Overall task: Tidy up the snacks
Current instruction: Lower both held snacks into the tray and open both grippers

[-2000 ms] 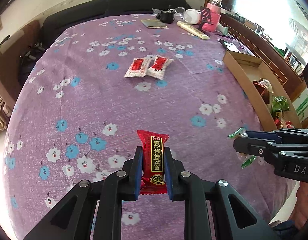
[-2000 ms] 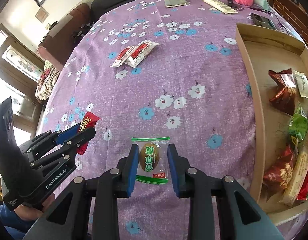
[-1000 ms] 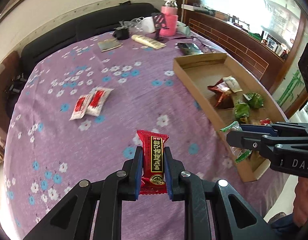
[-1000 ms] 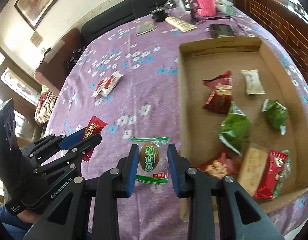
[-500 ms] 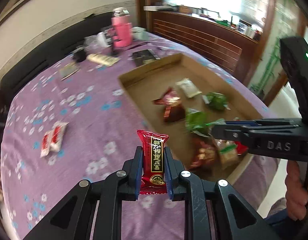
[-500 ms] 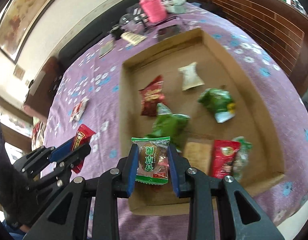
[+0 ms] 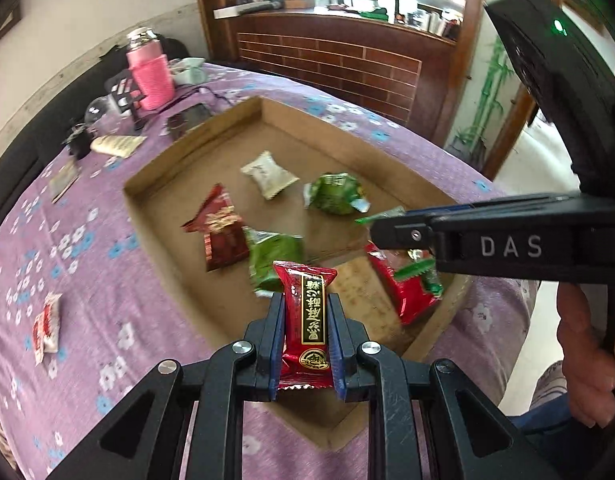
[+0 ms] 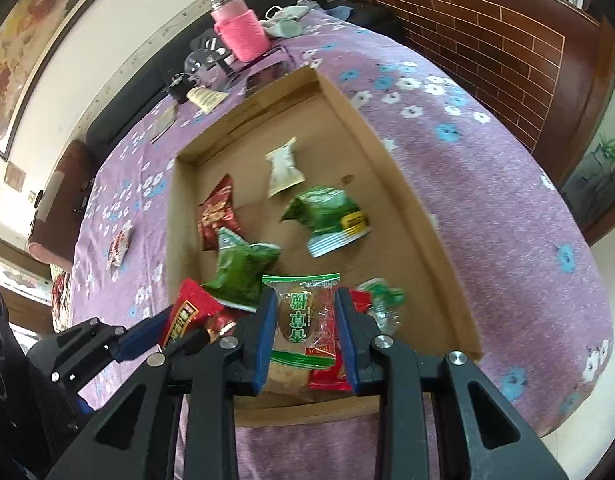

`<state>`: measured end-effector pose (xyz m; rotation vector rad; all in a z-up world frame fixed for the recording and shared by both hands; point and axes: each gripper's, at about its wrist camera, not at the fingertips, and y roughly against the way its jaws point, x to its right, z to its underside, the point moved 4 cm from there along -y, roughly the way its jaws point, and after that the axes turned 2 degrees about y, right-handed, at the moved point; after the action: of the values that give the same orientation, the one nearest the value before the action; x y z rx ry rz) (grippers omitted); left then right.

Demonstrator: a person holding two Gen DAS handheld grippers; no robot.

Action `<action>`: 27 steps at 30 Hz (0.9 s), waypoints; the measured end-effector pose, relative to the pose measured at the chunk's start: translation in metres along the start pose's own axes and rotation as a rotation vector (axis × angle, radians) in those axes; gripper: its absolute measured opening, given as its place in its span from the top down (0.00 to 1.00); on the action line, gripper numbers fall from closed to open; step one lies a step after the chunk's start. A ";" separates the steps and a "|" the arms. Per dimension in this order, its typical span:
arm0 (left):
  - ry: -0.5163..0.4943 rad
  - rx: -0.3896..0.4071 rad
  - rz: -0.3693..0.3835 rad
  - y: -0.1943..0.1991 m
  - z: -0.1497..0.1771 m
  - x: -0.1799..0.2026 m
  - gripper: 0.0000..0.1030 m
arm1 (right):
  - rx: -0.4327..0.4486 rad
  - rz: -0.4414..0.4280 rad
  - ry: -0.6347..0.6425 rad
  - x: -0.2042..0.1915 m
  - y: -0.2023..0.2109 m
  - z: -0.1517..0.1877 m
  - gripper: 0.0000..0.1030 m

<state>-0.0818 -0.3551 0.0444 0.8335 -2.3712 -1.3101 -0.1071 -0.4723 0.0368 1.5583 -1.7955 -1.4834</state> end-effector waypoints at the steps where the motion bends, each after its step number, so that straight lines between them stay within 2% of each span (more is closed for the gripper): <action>1: -0.008 -0.005 0.004 -0.002 -0.001 0.003 0.82 | 0.000 0.003 -0.001 0.002 -0.001 -0.002 0.73; 9: -0.061 -0.024 0.000 -0.016 -0.006 0.019 0.82 | -0.009 0.013 0.005 0.007 -0.006 -0.009 0.73; 27: -0.085 -0.017 -0.056 -0.023 -0.008 0.019 0.81 | -0.019 0.016 0.018 0.005 -0.014 -0.015 0.73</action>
<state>-0.0849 -0.3815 0.0291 0.8616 -2.4135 -1.4123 -0.0898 -0.4812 0.0289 1.5398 -1.7749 -1.4707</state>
